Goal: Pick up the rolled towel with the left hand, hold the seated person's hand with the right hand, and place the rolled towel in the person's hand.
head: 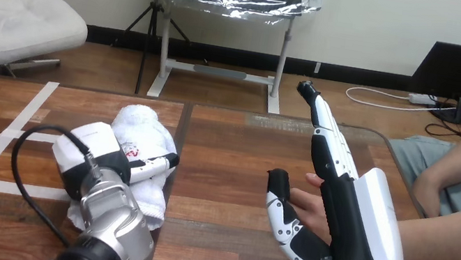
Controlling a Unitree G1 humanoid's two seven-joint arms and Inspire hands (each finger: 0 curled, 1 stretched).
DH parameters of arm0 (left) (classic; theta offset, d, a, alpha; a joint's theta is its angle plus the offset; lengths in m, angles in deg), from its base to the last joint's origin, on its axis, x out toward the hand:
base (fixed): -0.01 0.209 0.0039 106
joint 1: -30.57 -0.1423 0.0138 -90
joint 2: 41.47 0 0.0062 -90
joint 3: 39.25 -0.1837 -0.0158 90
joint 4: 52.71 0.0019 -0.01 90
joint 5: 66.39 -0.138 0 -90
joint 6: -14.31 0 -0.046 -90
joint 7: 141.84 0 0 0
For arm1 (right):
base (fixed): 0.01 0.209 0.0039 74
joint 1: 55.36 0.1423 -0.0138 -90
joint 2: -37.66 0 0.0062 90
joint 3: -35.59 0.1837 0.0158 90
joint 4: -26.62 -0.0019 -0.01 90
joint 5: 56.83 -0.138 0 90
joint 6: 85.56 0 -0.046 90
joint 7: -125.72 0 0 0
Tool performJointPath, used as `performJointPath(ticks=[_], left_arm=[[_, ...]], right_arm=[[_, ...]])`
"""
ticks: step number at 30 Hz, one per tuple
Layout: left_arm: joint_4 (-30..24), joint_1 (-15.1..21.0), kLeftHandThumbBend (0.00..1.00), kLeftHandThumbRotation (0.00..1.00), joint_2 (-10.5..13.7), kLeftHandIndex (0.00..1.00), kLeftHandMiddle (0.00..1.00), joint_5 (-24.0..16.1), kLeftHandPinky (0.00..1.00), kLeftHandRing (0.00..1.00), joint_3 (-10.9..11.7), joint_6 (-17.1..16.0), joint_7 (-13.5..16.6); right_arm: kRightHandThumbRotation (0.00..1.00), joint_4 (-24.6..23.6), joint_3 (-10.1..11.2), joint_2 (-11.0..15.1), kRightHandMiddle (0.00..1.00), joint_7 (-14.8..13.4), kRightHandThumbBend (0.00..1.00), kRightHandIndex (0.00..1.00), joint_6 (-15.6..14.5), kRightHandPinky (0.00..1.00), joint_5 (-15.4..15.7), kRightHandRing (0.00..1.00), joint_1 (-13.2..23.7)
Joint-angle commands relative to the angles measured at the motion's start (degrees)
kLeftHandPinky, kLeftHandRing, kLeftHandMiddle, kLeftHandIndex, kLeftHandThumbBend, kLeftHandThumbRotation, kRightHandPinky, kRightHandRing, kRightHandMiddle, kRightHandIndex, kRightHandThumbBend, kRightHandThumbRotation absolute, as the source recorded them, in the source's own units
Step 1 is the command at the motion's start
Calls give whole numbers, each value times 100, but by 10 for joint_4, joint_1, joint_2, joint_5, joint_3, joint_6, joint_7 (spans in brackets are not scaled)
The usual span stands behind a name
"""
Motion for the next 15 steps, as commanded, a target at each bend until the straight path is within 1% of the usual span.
performJointPath(ticks=[1, 2, 3, 7, 9, 10, 13, 15], left_arm=[[20, 34, 88, 77, -2, 76, 56, -10, 36, 46, -25, 3, -12], [22, 35, 85, 69, -2, 72, 49, -10, 31, 39, -26, 4, -13], [26, 37, 84, 67, -2, 70, 46, -10, 29, 37, -29, 5, -13], [35, 40, 78, 47, -1, 65, 36, -10, 20, 27, -35, 5, -12], [35, 39, 76, 38, -1, 64, 32, -8, 17, 23, -35, 2, -8], [34, 37, 74, 27, 0, 62, 30, -6, 15, 21, -34, 0, -6], [34, 34, 73, 15, 0, 59, 29, -4, 13, 19, -34, -3, -2], [35, 33, 72, 10, 1, 58, 28, -2, 13, 19, -34, -5, -1]], right_arm=[[0, -24, 2, 2, 100, 3, 0, 100, -5, 100, 0, 100, 17], [0, -25, 2, 1, 100, 4, 0, 100, -5, 100, 0, 100, 17], [0, -24, 2, 2, 100, 3, 0, 100, -5, 100, 0, 100, 17], [0, -24, 2, 2, 100, 3, 0, 100, -4, 100, -1, 100, 18], [0, -25, 1, 2, 100, 4, 0, 100, -5, 100, -2, 100, 17], [0, -25, 1, 2, 100, 4, 0, 100, -5, 100, -2, 100, 17], [0, -24, 2, 2, 100, 2, 0, 100, -4, 100, -2, 100, 17], [0, -23, 2, 2, 100, 2, 0, 100, -3, 100, -3, 100, 17]])
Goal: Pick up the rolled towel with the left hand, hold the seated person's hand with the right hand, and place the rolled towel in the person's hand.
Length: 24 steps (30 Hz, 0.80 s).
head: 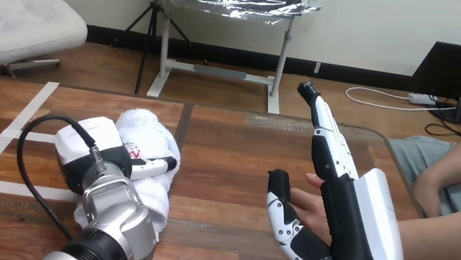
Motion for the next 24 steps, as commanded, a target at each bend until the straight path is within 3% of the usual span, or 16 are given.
performJointPath(ticks=[1, 6, 17, 24], left_arm=[[15, 14, 72, 8, -1, 58, 28, 0, 13, 19, -12, -11, -1], [25, 17, 71, 2, -2, 57, 29, 2, 15, 20, -14, -9, -8], [31, 11, 70, 0, -4, 56, 29, 9, 16, 20, -7, -20, 7], [31, 0, 71, 2, -5, 56, 28, 10, 15, 20, -2, -41, 46]], right_arm=[[0, -23, 2, 2, 100, 1, 0, 100, 2, 100, -3, 100, 18], [0, -22, 3, 3, 100, 0, 0, 100, 2, 100, -2, 100, 18], [0, -22, 3, 3, 100, -3, 0, 99, 3, 100, 3, 100, 16], [0, -22, 2, 1, 100, -4, 0, 99, 4, 100, 0, 100, 15]])
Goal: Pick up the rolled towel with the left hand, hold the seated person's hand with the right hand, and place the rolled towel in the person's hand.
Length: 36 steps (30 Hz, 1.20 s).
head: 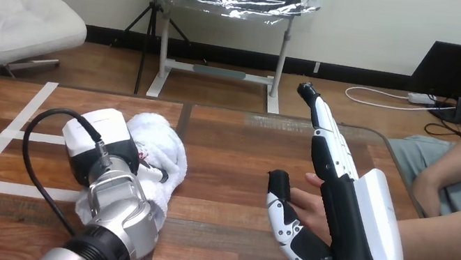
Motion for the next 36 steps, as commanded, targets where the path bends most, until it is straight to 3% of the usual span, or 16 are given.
performJointPath(ticks=[1, 11, 14, 23, 26, 30, 32, 36], left_arm=[[22, -9, 71, 2, -2, 56, 28, 5, 15, 19, -2, -16, 26], [30, -13, 74, 7, -3, 53, 27, 15, 13, 18, 6, -38, 61], [29, -18, 75, 8, -3, 52, 28, 19, 13, 18, 11, -54, 85], [4, -58, 73, 4, 10, 50, 31, 41, 17, 21, 31, -153, 164], [-7, -71, 71, 4, 14, 50, 34, 60, 20, 25, 48, -198, 174], [-31, -104, 69, 2, 18, 49, 36, 120, 23, 28, 94, -323, 184], [-34, -112, 68, 1, 19, 48, 37, 140, 26, 30, 107, -362, 185], [-45, -143, 68, 1, 12, 48, 39, 216, 28, 33, 153, -506, 165]], right_arm=[[0, -22, 2, 0, 100, -4, 0, 99, 4, 100, 0, 100, 16], [0, -20, 2, -1, 100, -7, 0, 99, 8, 100, -1, 100, 15], [0, -19, 1, -1, 100, -7, 0, 99, 9, 100, -5, 100, 14], [0, -13, 1, -1, 100, -10, 0, 98, 13, 100, -5, 100, 15], [0, -14, 1, -1, 100, -11, 0, 98, 13, 100, -3, 100, 16], [0, -11, 2, -1, 100, -13, 0, 98, 15, 100, -3, 100, 17], [0, -11, 2, -1, 100, -13, 0, 98, 14, 100, -1, 100, 17], [0, -9, 2, -2, 100, -15, 0, 98, 16, 100, -1, 100, 18]])
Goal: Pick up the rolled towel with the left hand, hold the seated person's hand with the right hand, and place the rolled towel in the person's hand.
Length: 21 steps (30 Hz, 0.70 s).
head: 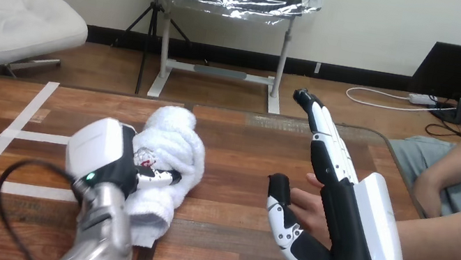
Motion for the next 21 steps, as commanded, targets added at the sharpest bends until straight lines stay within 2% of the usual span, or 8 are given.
performJointPath(ticks=[1, 2, 3, 6, 9, 11, 15, 21], left_arm=[[-46, -45, 68, 1, -5, 48, 39, 108, 28, 33, 78, -223, -11], [-45, -46, 68, 0, -5, 48, 39, 114, 28, 33, 81, -234, -13], [-49, -53, 69, 5, -12, 47, 39, 145, 28, 33, 97, -259, -41], [-67, -71, 69, 6, -35, 48, 40, 236, 27, 33, 139, -318, -123], [-84, -84, 70, 7, -54, 48, 40, 301, 27, 34, 162, -350, -182], [-86, -87, 71, 7, -59, 48, 41, 323, 27, 34, 168, -362, -203], [-137, -110, 75, 10, -86, 47, 40, 411, 27, 34, 186, -350, -283], [-195, -135, 80, 11, -115, 47, 39, 501, 26, 33, 195, -324, -357]], right_arm=[[0, -8, 2, -1, 100, -14, 0, 98, 15, 100, -1, 100, 27], [0, -8, 2, -1, 100, -14, 0, 98, 15, 100, -1, 100, 27], [0, -8, 2, -1, 100, -15, 0, 98, 16, 100, 0, 100, 27], [0, -7, 3, -2, 100, -15, 0, 98, 16, 100, 0, 100, 28], [0, -8, 3, -3, 100, -15, 1, 98, 13, 100, 0, 100, 27], [0, -8, 3, -3, 100, -15, 1, 97, 12, 100, 1, 100, 27], [0, -10, 5, -5, 100, -17, 1, 97, 8, 100, 6, 100, 26], [0, -13, 5, -6, 100, -15, 2, 97, 5, 100, 5, 100, 25]])
